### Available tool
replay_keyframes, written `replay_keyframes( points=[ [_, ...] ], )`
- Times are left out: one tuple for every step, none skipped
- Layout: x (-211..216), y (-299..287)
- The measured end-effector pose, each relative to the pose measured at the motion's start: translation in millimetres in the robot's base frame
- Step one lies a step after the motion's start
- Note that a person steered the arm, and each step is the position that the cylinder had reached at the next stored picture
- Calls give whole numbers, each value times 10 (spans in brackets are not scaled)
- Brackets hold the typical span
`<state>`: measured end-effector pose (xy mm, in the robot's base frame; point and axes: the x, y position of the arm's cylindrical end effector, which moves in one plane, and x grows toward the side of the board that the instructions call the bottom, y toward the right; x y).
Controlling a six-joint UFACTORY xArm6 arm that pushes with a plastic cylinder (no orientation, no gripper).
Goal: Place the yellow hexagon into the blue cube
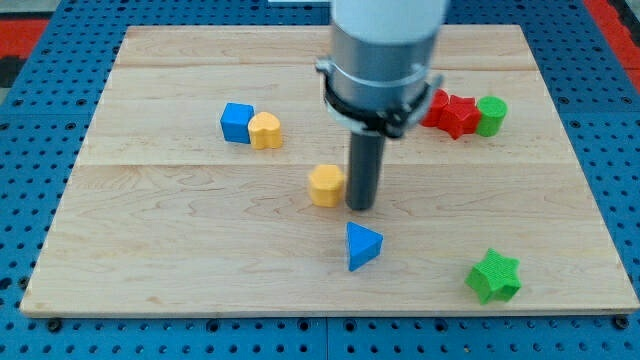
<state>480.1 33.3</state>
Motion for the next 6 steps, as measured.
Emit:
replay_keyframes(
  points=[
    [-289,-784],
    [-56,-372],
    [408,-506],
    [723,-1123],
    [217,-1224],
    [-331,-1228]
  ],
)
